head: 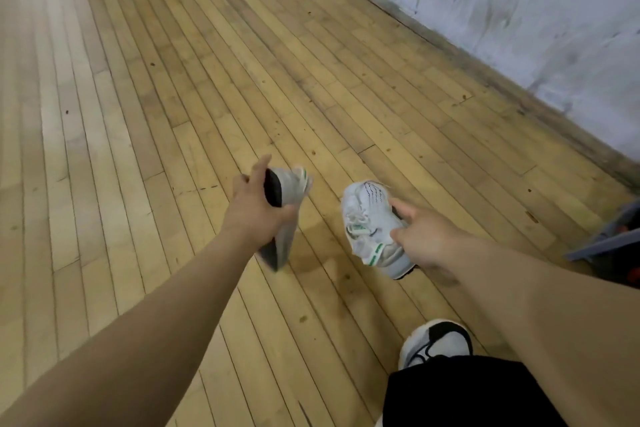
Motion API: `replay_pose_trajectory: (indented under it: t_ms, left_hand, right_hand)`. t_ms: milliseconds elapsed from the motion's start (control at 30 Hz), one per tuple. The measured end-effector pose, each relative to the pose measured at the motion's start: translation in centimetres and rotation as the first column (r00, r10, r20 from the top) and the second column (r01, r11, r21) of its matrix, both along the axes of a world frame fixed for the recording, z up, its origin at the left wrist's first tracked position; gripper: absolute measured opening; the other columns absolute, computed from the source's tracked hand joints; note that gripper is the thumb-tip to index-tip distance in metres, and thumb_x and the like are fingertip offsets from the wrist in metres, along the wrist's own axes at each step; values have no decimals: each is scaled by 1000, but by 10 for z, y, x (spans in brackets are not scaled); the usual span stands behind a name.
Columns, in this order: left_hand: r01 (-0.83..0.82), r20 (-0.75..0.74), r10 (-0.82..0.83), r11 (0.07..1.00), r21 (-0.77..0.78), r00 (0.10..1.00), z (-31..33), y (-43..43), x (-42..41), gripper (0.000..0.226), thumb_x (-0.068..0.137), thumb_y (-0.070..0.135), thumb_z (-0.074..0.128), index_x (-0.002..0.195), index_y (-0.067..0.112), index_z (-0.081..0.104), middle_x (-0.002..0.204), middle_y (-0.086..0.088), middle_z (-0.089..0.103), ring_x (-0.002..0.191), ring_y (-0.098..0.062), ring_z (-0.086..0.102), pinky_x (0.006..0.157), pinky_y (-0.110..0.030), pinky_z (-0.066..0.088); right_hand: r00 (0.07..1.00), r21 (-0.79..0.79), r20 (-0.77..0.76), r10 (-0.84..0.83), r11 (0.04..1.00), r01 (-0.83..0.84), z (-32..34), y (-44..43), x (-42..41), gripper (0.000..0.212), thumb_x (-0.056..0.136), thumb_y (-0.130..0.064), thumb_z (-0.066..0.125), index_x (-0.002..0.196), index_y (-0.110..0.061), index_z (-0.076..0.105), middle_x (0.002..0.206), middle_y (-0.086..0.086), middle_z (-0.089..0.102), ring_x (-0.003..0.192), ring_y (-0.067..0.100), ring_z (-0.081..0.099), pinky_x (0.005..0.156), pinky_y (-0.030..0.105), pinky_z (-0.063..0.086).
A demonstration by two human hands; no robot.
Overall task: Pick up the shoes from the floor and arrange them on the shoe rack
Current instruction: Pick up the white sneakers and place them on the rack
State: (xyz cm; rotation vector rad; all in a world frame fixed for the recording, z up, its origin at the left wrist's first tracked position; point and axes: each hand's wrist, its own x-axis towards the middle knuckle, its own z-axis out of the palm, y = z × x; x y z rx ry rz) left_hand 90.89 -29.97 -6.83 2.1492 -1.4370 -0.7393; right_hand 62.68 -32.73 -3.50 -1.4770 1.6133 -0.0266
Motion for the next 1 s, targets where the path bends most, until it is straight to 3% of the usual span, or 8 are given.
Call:
replay_pose_trajectory:
  t_ms: [133,233,300,400,500,600,800,1000]
  left_hand:
    - [-204,-220,131,913,-353,967,73,-2,-18,74,68,38,91,120,35,38,103,17,57,82,-1,63,56,-15,49]
    - [-276,-281,206,932,-237,937,69,7,-29,69,67,42,92,110,22,42,96,10,63,76,-5,65,54,-22,48]
    - [-262,-314,220,960,-98,923,53,13,-37,71,71,42,88,117,19,39,109,3,66,78,-10,65,58,-29,52]
    - [-235,-363,221,972,4,905,39,27,-54,91,80,36,81,153,31,27,145,-2,52,93,-7,58,65,-20,47]
    - [-258,-420,201,963,-82,885,52,28,-80,89,85,36,77,159,40,27,151,1,43,99,-4,50,65,-11,40]
    - [-379,-568,210,904,-196,796,96,9,-107,84,79,50,78,152,49,35,147,6,45,112,-8,52,88,-27,49]
    - [-349,-775,-131,838,-420,618,229,-15,-203,81,59,56,87,132,52,53,132,5,61,111,-13,68,97,-42,57]
    - [37,-718,-608,772,-635,339,335,10,-344,88,60,31,92,139,39,53,128,5,70,113,-14,70,97,-45,57]
  right_hand:
    - [984,-115,74,-161,979,169,20,-8,-16,67,99,-5,48,159,-29,28,147,12,52,129,33,54,95,33,46]
    - [952,-161,133,-277,941,296,31,-6,-26,67,101,-10,47,159,-33,25,124,4,55,94,23,61,74,32,51]
    - [931,-168,167,-325,921,352,35,-2,-31,67,101,-11,48,159,-34,26,125,1,54,80,11,54,59,25,45]
    - [911,-162,217,-350,907,388,45,5,-37,68,98,-12,49,158,-37,28,137,-3,56,86,14,60,65,28,51]
    - [884,-137,276,-376,895,424,68,7,-42,69,98,-13,52,157,-40,30,142,-2,55,99,26,66,77,37,57]
    - [841,-155,387,-379,872,464,112,-4,-51,69,97,-17,56,152,-52,32,144,-4,56,97,24,70,84,50,61]
    - [870,-556,453,-193,702,445,258,8,-137,65,98,-26,61,149,-56,34,144,-15,53,113,10,64,86,33,57]
    - [831,-749,488,-268,360,556,357,109,-260,66,100,-23,61,149,-56,33,149,-21,48,119,0,61,103,34,53]
